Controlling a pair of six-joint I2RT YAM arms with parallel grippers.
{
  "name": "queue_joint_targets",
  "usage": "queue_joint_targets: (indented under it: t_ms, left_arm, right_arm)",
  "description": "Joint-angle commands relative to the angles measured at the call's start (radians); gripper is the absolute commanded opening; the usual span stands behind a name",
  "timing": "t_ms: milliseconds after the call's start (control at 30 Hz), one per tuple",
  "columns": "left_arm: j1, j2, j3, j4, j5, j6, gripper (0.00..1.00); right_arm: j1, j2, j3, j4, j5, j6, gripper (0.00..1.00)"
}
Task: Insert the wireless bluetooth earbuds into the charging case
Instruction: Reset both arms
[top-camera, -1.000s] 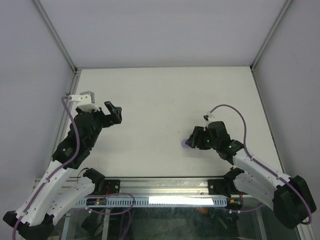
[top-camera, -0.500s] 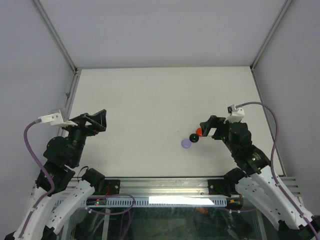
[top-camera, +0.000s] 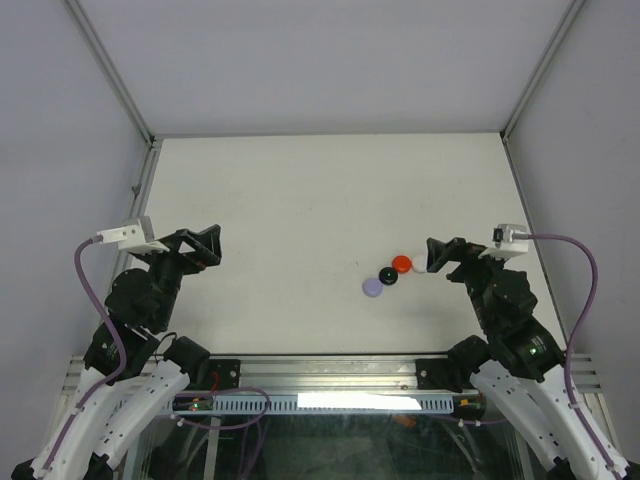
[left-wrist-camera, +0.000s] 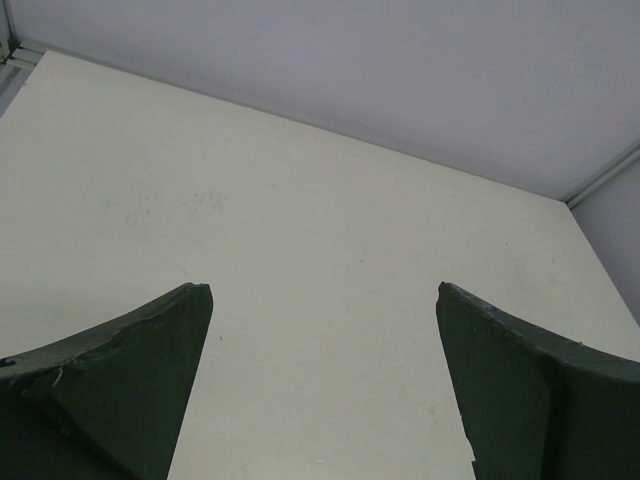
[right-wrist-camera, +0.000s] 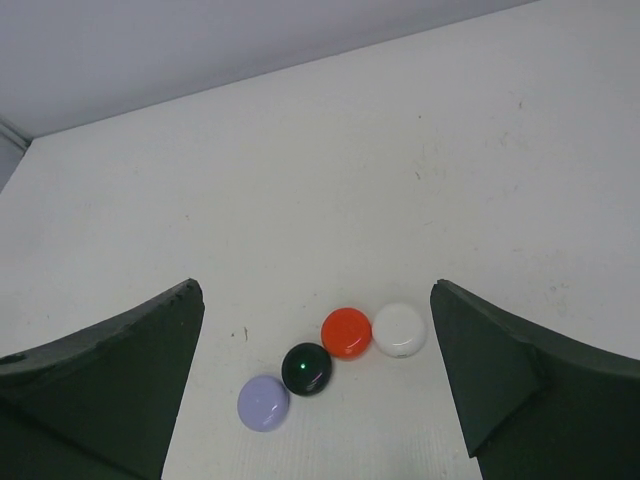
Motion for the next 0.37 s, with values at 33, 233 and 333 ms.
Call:
queue_joint_targets:
  t_ms: [33, 233, 333]
  left_arm:
    - [0.02, 0.002, -0.002, 0.046, -0.003, 0.032, 0.99]
    - [0.025, -0.004, -0.005, 0.046, 0.009, 0.036, 0.99]
    - [0.026, -0.009, -0.006, 0.046, 0.014, 0.037, 0.99]
  right_arm:
    - [-0.003, -0.036, 0.016, 0.046, 0.043, -0.024, 0.99]
    - [-0.002, -0.033, 0.017, 0.052, 0.045, -0.03, 0.99]
    - [-0.002, -0.03, 0.018, 0.054, 0.047, -0.029, 1.0]
